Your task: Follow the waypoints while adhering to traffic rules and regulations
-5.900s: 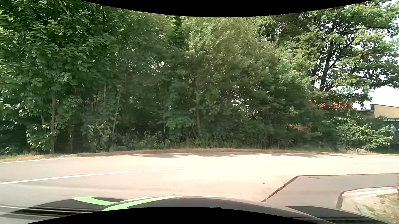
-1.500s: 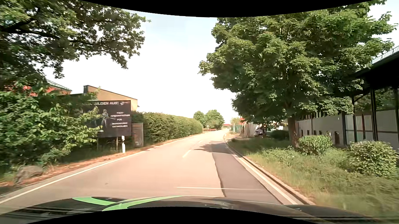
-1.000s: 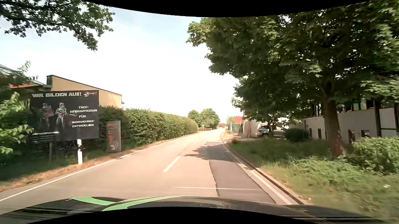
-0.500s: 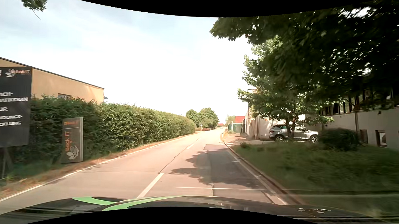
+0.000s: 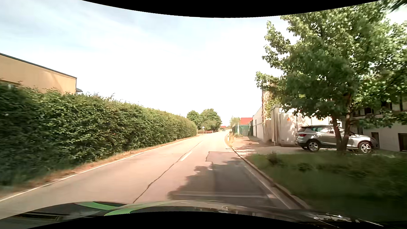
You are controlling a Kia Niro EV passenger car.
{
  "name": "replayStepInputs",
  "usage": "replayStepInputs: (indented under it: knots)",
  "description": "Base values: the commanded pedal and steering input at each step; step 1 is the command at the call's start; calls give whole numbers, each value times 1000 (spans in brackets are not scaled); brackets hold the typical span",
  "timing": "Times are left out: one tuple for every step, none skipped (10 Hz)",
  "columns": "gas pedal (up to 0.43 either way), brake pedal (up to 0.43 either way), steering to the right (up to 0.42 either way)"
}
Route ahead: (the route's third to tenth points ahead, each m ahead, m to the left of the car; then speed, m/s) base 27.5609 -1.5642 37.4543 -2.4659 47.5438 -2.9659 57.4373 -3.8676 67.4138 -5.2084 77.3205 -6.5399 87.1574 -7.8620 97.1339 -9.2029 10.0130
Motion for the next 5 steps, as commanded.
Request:
replayStepInputs:
  knots:
    - [311,0,18]
    - [268,0,18]
    - [268,0,13]
    - [268,0,9]
    - [268,0,9]
